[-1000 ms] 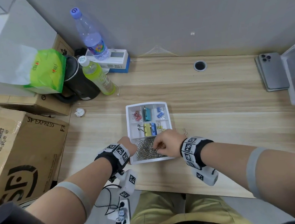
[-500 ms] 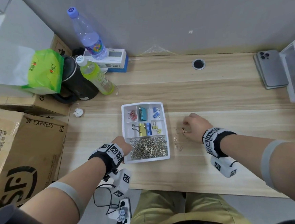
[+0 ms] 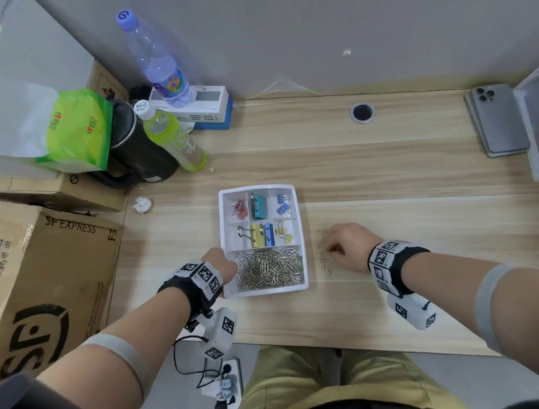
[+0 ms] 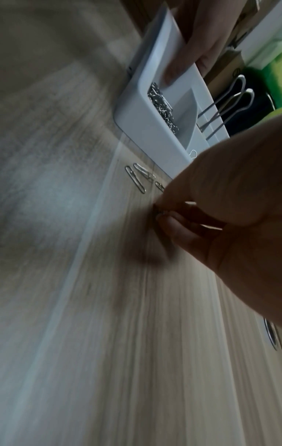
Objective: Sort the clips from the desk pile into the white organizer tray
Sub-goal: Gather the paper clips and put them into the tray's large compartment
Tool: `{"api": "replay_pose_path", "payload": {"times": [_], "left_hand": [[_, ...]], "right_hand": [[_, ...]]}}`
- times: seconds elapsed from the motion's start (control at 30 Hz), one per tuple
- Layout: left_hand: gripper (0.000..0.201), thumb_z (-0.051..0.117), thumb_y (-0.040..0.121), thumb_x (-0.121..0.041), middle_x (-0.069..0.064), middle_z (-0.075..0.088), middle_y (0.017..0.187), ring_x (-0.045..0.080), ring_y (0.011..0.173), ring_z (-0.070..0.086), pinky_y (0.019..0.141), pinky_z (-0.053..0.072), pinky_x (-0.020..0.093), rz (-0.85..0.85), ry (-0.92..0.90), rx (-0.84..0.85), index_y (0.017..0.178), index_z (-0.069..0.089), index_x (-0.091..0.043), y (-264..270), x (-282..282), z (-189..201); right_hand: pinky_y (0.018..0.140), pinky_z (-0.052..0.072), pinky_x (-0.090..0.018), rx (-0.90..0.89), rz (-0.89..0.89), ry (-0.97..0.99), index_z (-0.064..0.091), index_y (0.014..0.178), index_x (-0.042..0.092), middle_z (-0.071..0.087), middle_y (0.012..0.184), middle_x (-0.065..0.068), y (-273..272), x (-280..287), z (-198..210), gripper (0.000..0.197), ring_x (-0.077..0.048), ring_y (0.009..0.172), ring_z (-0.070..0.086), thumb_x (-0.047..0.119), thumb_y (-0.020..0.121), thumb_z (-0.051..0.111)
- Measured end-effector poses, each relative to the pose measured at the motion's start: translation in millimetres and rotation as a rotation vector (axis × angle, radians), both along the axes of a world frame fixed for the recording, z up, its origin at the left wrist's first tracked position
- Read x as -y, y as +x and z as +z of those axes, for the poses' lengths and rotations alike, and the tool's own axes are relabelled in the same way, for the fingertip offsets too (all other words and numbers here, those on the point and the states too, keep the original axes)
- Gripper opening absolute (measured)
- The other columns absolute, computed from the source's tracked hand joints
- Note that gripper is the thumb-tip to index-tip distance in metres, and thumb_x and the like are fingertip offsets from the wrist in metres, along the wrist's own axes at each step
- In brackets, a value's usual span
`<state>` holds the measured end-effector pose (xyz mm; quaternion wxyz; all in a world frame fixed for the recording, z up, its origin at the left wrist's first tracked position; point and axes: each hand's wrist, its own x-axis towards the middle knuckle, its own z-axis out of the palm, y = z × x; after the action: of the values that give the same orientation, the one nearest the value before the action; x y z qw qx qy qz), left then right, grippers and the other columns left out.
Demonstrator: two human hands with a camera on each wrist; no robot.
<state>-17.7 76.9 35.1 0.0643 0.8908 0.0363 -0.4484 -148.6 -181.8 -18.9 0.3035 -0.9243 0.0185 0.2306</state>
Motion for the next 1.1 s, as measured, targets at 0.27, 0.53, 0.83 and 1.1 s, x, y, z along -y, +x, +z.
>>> {"api": "replay_pose_path", "payload": {"times": [0.27, 0.53, 0.83, 1.1], "left_hand": [[0.008, 0.048, 0.094, -0.008, 0.006, 0.045, 0.072, 0.024, 0.072, 0.052, 0.055, 0.044, 0.026, 0.006, -0.009, -0.004, 0.089, 0.046, -0.002, -0.4, -0.8, 0.5], [0.013, 0.048, 0.094, -0.008, 0.010, 0.050, 0.079, 0.028, 0.070, 0.057, 0.063, 0.053, 0.034, 0.041, -0.026, -0.009, 0.082, 0.046, -0.004, 0.3, -1.6, -3.2], [0.008, 0.048, 0.092, -0.007, 0.017, 0.060, 0.092, 0.036, 0.090, 0.065, 0.079, 0.058, 0.041, 0.064, -0.042, -0.013, 0.094, 0.050, 0.001, -0.6, -2.1, -3.9], [0.012, 0.048, 0.091, -0.007, 0.021, 0.063, 0.102, 0.039, 0.094, 0.066, 0.083, 0.058, 0.048, 0.072, -0.045, -0.022, 0.099, 0.051, 0.001, -0.7, -2.5, -2.7]], "right_hand": [[0.084, 0.047, -0.030, -0.011, 0.138, 0.051, 0.073, 0.093, 0.011, 0.062, 0.100, -0.003, -7.5, -10.7, -2.1, 0.023, -0.020, 0.094, 0.056, 0.021, 0.073, 0.071], [0.079, 0.040, -0.022, 0.020, 0.126, 0.075, 0.074, 0.088, 0.012, 0.066, 0.093, 0.000, -8.2, -15.7, -2.8, 0.015, -0.019, 0.091, 0.058, 0.004, 0.079, 0.064], [0.079, 0.048, -0.033, 0.059, -0.022, 0.034, 0.073, 0.091, 0.012, 0.068, 0.088, -0.002, -12.8, -10.5, -2.2, 0.018, -0.022, 0.090, 0.058, 0.004, 0.079, 0.063], [0.082, 0.047, -0.036, 0.046, -0.042, 0.060, 0.064, 0.098, 0.010, 0.061, 0.092, -0.006, -17.6, -15.6, -12.6, 0.027, -0.026, 0.089, 0.054, -0.005, 0.078, 0.053]]}}
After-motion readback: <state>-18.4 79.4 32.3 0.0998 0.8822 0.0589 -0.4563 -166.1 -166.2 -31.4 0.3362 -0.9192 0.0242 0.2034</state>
